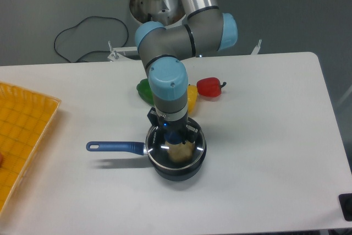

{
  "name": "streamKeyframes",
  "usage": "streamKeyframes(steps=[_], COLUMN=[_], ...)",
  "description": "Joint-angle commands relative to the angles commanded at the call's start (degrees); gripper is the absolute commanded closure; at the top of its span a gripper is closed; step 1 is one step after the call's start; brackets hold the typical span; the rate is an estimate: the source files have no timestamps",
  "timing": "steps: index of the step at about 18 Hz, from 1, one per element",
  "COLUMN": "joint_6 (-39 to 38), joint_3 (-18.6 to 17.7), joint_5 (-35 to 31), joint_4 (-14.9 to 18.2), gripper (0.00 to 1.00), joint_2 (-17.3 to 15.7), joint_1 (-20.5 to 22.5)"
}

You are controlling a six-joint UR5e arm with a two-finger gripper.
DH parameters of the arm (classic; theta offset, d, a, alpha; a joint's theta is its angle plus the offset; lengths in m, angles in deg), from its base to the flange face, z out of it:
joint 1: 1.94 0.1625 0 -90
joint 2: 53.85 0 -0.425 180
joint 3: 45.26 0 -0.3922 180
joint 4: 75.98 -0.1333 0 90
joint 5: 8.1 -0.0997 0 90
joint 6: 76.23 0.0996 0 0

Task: Close the pot lid
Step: 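Lower the glass lid onto the saucepan rim, then hold the lid seated on the saucepan and release the knob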

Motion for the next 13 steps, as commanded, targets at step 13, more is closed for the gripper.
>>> streamKeyframes(steps=[13], joint_6=[-1.1], joint_3=[0.4], joint_5=[0.0], joint_4=[-0.1], gripper=[0.58], joint_2=[0.8], joint_1=[-0.2])
